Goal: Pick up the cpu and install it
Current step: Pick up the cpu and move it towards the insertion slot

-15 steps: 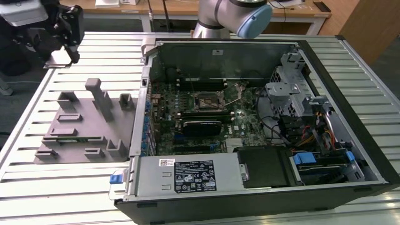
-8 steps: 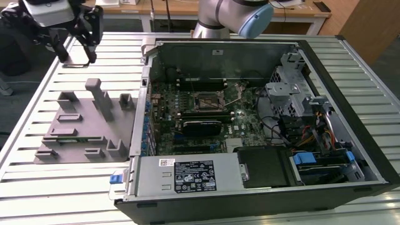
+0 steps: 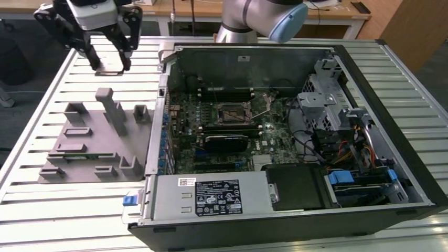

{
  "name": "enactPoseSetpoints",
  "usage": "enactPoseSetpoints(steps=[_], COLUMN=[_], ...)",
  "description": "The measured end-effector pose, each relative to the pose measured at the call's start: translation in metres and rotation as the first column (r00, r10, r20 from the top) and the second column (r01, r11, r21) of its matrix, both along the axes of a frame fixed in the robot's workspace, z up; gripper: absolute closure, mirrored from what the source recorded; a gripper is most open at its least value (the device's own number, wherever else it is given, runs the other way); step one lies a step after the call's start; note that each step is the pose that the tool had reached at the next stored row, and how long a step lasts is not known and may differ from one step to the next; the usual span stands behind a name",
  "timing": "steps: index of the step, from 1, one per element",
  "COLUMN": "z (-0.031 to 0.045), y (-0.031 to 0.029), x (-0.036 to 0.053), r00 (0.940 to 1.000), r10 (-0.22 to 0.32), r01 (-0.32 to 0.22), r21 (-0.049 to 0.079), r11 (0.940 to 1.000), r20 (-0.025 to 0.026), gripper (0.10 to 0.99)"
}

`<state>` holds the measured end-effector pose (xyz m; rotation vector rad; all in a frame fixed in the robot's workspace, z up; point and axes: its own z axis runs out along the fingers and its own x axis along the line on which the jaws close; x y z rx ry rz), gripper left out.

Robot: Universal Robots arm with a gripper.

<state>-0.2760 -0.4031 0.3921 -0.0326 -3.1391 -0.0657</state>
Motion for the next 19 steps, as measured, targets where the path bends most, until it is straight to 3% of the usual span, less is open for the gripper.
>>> enactPoseSetpoints(steps=[4, 5, 19], z=[0.0, 0.0, 0.0001], y=[0.0, 0.0, 0.0], x=[0.015, 0.023, 0.0855], r00=[1.0, 1.0, 1.0], r10=[0.0, 0.0, 0.0], r01=[0.0, 0.0, 0.0], r21=[0.0, 0.0, 0.0], r11=[1.0, 1.0, 1.0], r20=[0.0, 0.0, -0.0011], gripper=[0.541, 0.541, 0.541])
